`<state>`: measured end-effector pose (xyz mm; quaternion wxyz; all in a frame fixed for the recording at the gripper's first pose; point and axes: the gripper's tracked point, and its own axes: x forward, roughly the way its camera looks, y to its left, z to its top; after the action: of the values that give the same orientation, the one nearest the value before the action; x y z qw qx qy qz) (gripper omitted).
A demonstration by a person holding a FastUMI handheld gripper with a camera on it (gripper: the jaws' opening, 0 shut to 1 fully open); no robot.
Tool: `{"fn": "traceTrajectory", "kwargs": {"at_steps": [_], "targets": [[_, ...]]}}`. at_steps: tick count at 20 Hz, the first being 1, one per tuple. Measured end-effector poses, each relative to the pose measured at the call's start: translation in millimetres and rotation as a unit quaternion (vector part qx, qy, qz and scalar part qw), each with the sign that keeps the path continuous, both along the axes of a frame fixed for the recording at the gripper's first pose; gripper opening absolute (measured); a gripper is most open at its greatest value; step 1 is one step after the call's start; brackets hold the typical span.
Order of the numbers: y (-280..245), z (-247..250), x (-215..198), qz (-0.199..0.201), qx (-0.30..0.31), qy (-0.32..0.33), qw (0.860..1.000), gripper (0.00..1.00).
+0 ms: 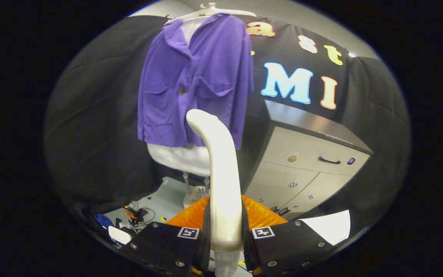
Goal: Iron the clothes twice with a garment steamer, once on the left side and once on the right side.
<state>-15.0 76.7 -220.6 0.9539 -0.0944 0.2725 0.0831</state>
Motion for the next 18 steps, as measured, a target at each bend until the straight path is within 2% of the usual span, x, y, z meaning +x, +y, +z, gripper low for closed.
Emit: {"fn": "traceTrajectory", "kwargs": {"at_steps": [7, 14, 18], "targets": [[-59, 83, 5, -0.045, 0.067, -0.081, 0.993, 0.35], [-83, 184, 22, -0.071, 0.115, -0.186, 0.973, 0.35], [-97, 226, 30, -0.094, 0.11, -0.243, 0.959, 0.35]]}}
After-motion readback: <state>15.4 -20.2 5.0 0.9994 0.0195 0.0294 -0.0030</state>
